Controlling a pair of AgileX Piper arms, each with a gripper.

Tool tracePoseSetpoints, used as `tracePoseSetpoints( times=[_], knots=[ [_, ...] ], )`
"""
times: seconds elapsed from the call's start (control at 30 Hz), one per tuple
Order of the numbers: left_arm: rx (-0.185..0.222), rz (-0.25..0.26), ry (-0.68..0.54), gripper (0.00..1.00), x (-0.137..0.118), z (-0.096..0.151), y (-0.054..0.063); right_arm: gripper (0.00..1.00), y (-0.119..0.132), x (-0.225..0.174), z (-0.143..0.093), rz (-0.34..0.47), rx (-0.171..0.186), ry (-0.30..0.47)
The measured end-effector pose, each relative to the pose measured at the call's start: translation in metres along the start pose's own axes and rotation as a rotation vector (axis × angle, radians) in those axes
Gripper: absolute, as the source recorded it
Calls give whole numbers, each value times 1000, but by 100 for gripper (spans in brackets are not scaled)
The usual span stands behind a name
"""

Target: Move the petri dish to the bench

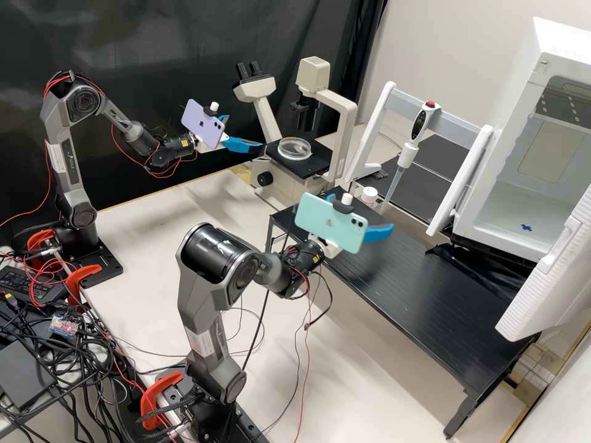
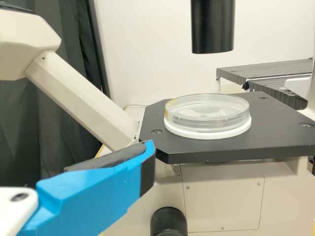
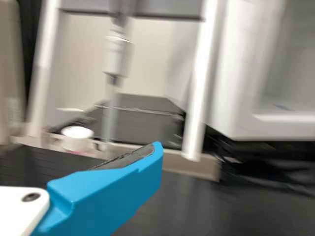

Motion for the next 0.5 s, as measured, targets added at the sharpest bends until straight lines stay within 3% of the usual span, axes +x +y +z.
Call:
tracePoseSetpoints(
  times=[0.1,0.5],
  knots=[
    [0,0,0,100,0,0,0,100,-11,-3,-17,-36,-47,58],
    [0,0,0,100,0,0,0,100,-27,5,-95,-43,-127,214]
  ],
)
